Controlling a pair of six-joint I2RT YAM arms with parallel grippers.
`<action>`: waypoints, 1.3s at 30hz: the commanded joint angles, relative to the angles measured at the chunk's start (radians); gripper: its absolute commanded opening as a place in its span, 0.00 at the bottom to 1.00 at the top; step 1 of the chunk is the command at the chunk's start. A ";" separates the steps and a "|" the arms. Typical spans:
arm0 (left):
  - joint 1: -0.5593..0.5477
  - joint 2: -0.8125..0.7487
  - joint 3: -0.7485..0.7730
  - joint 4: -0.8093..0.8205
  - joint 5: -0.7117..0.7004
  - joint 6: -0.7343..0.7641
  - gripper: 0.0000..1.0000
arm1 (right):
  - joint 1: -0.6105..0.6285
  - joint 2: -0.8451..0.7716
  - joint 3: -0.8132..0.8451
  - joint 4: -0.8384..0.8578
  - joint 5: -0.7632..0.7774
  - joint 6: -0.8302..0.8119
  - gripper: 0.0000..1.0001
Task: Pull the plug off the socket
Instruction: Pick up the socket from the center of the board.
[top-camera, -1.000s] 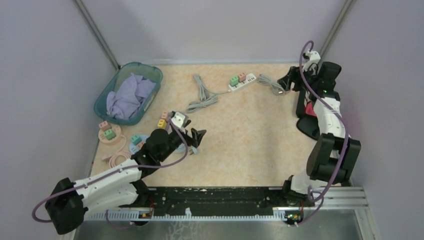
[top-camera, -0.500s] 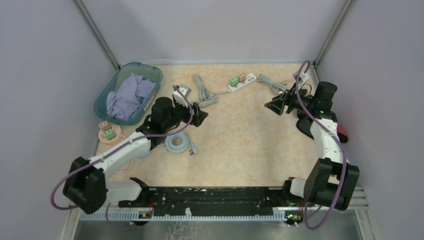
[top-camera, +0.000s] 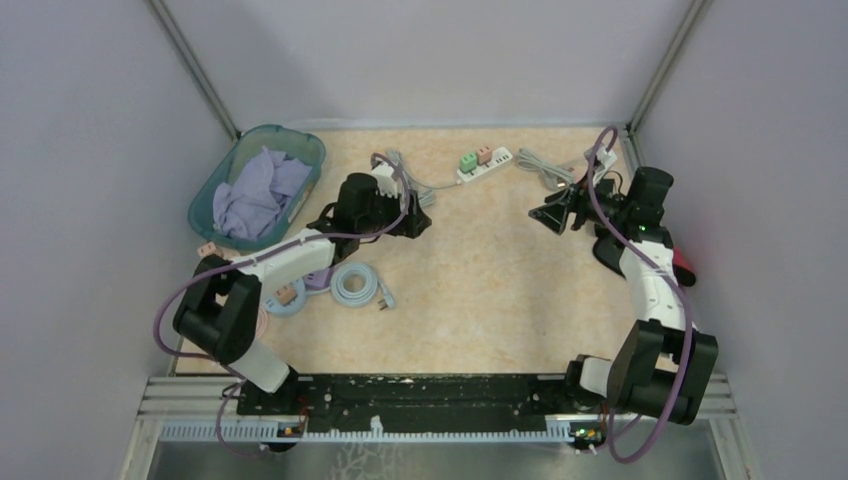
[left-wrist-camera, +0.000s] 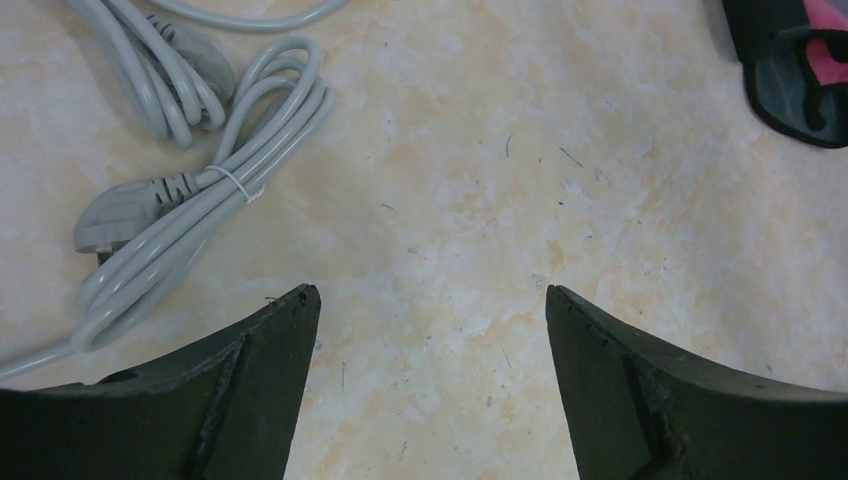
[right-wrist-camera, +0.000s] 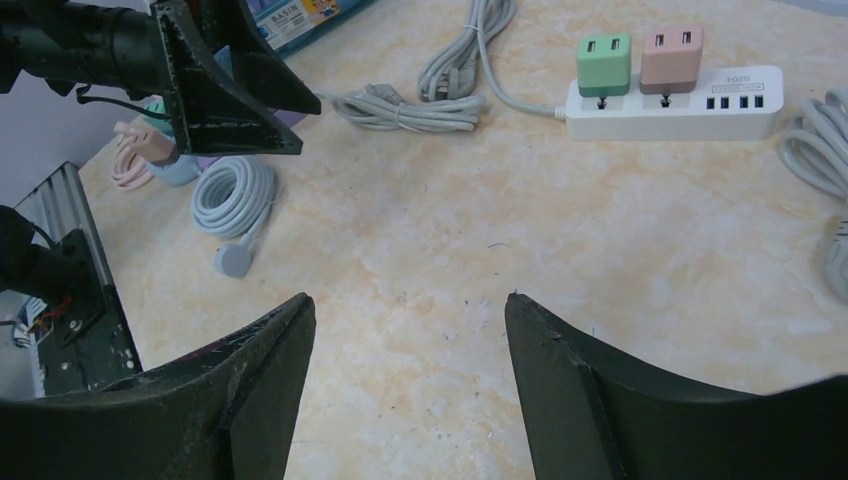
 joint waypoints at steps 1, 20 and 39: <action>0.006 0.051 0.063 -0.012 -0.073 -0.057 0.89 | -0.015 -0.018 0.026 0.016 0.001 -0.044 0.70; 0.067 0.576 0.788 -0.533 -0.529 -0.305 0.87 | -0.015 -0.031 0.012 0.035 -0.004 -0.031 0.70; 0.160 0.781 0.953 -0.499 -0.246 -0.371 0.77 | -0.017 -0.042 0.015 0.031 -0.018 -0.032 0.70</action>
